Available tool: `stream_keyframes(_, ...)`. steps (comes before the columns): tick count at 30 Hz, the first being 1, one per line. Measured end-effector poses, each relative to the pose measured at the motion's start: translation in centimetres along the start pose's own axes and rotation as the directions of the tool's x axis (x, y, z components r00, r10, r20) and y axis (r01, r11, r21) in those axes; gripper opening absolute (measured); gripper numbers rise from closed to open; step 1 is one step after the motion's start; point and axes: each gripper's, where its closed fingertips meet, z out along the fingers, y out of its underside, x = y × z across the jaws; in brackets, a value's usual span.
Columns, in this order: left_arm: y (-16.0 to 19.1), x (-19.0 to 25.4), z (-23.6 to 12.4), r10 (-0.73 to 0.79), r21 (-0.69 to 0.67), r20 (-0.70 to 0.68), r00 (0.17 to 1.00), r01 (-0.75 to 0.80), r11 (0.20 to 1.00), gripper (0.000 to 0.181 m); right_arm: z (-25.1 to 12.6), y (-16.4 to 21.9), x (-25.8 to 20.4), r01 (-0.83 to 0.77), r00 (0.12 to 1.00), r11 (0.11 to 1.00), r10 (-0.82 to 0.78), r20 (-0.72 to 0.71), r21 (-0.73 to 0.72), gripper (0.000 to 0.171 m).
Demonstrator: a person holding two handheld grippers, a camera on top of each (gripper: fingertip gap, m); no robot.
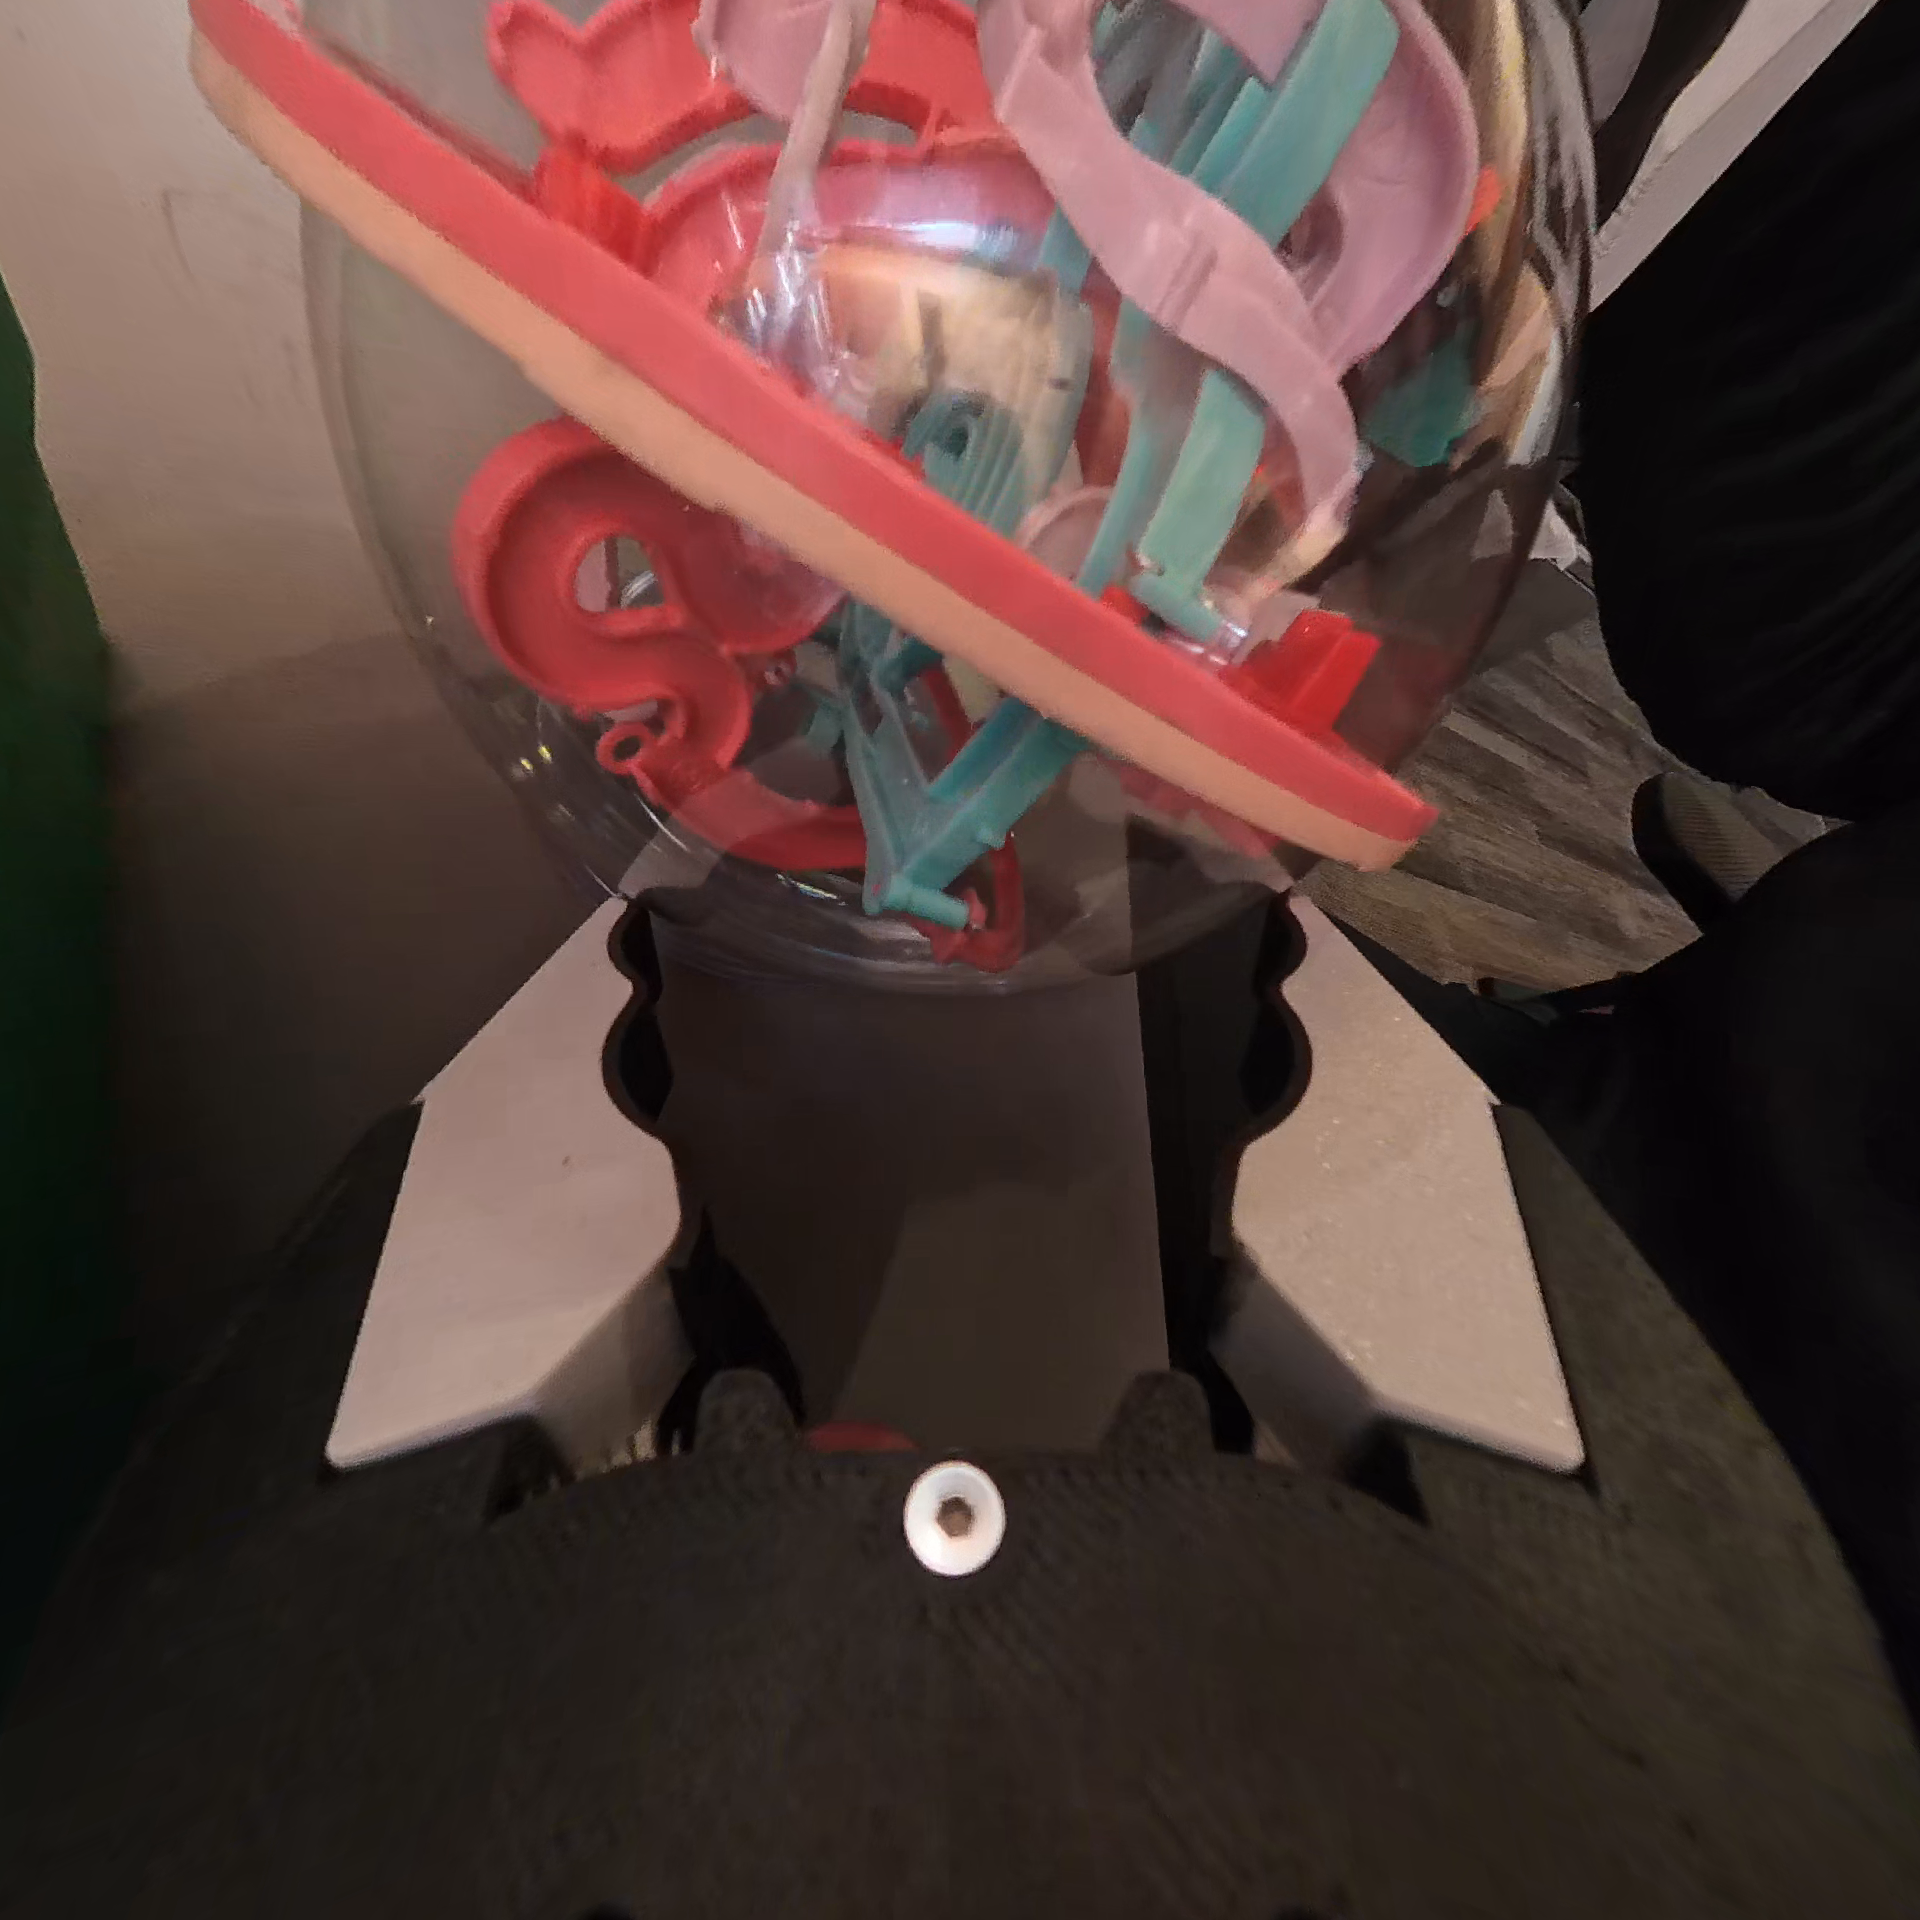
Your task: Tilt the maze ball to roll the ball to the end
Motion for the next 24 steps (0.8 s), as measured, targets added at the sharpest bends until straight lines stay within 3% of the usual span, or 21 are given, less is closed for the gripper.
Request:
stream_keyframes(16, 0.2, 0.3, 0.6, -0.036, -0.017, -0.049, 0.998, 0.035, 0.999, 0.113, -0.1, -0.3, 0.2, -0.01, 1.0, 0.995, 0.013, 0.026, -0.103, 0.104)
stream_keyframes(24, 0.0, -0.4, -0.5, -0.02, 0.001, 0.036, 0.999, 0.02, 1.0, 0.116, 0.3, -0.4, 0.3, -0.002, 1.0, 0.996, 0.004, 0.015, -0.088, 0.104)
